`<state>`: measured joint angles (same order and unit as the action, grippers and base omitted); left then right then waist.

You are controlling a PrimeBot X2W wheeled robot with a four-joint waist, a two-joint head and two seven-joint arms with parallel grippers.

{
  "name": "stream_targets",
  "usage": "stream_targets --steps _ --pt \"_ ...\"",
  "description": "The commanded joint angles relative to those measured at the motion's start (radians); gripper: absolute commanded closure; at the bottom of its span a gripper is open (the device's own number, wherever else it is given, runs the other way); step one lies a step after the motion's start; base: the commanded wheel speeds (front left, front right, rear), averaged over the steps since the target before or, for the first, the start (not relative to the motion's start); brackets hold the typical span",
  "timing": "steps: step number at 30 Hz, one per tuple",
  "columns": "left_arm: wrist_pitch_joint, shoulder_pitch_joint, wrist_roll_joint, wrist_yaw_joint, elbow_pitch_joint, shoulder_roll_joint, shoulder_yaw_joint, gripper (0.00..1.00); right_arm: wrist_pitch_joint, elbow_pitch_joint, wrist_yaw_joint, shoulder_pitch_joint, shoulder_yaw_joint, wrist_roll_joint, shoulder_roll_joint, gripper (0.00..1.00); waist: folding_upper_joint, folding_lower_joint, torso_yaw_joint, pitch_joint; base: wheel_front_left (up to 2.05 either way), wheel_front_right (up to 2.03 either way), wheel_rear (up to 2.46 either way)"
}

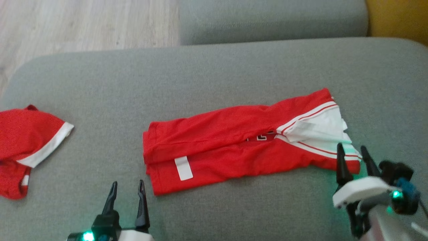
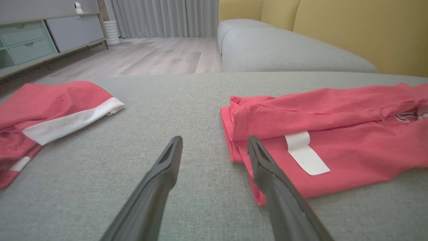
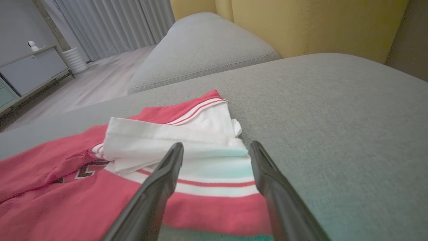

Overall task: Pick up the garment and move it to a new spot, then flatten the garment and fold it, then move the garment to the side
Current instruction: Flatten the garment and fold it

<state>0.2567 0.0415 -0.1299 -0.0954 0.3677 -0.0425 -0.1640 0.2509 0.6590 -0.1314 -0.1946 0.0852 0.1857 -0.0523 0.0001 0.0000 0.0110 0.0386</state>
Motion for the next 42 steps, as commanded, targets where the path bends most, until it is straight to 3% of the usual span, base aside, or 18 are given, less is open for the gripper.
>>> stream_targets --steps 1,10,15,23,24,25,26,30,36,39,42 --pt "0.005 -0.061 -0.009 0.004 -0.019 -0.008 0.019 0.00 0.011 0.011 0.001 -0.106 0.003 -0.016 -0.018 0.00 -0.0001 0.0000 0.012 0.039 0.00 0.00 0.00" --pt "0.005 -0.132 -0.042 0.001 -0.001 -0.008 -0.028 0.00 0.009 0.288 0.001 -0.327 0.094 -0.102 -0.064 0.00 -0.0001 0.0000 0.049 0.153 0.00 0.00 0.00" --pt "0.005 -0.157 -0.046 0.000 0.000 -0.008 -0.041 0.00 0.006 0.420 0.001 -0.361 0.113 -0.117 -0.050 0.00 -0.0001 0.0000 0.065 0.185 0.00 0.00 0.00" --pt "0.005 -0.167 -0.032 0.002 -0.002 -0.008 -0.029 0.00 0.009 0.492 0.001 -0.355 -0.014 -0.026 -0.009 0.00 -0.0001 0.0000 0.055 0.192 0.00 0.00 0.00" --pt "0.005 -0.168 -0.031 0.003 -0.002 -0.008 -0.028 0.00 0.009 0.498 0.001 -0.353 -0.036 -0.005 -0.006 0.05 -0.0001 0.0000 0.052 0.191 0.00 0.00 0.00" --pt "0.005 -0.169 -0.030 0.004 -0.001 -0.008 -0.029 0.00 0.007 0.504 0.001 -0.351 -0.055 0.016 -0.005 0.62 -0.0001 0.0000 0.049 0.189 0.00 0.00 0.00" --pt "0.005 -0.170 -0.031 0.004 0.000 -0.008 -0.031 0.00 0.006 0.507 0.001 -0.349 -0.072 0.035 -0.005 1.00 -0.0001 0.0000 0.046 0.187 0.00 0.00 0.00" --pt "0.005 -0.169 -0.034 0.007 0.003 -0.008 -0.032 0.00 0.009 0.478 0.001 -0.348 -0.088 0.102 -0.041 1.00 -0.0001 0.0000 0.031 0.170 0.00 0.00 0.00" --pt "0.005 -0.145 -0.031 0.013 0.007 -0.008 -0.020 0.00 0.011 0.283 0.001 -0.299 0.004 0.133 -0.103 1.00 -0.0001 0.0000 -0.009 0.126 0.00 0.00 0.00" --pt "0.005 -0.136 -0.033 0.018 0.011 -0.008 -0.016 0.00 0.011 0.197 0.001 -0.261 0.027 0.121 -0.106 1.00 -0.0001 0.0000 -0.025 0.105 0.00 0.00 0.00" --pt "0.005 -0.121 -0.040 0.023 0.017 -0.008 -0.019 0.00 0.011 0.105 0.001 -0.231 -0.017 0.126 -0.076 1.00 -0.0001 0.0000 -0.039 0.083 0.00 0.00 0.00"
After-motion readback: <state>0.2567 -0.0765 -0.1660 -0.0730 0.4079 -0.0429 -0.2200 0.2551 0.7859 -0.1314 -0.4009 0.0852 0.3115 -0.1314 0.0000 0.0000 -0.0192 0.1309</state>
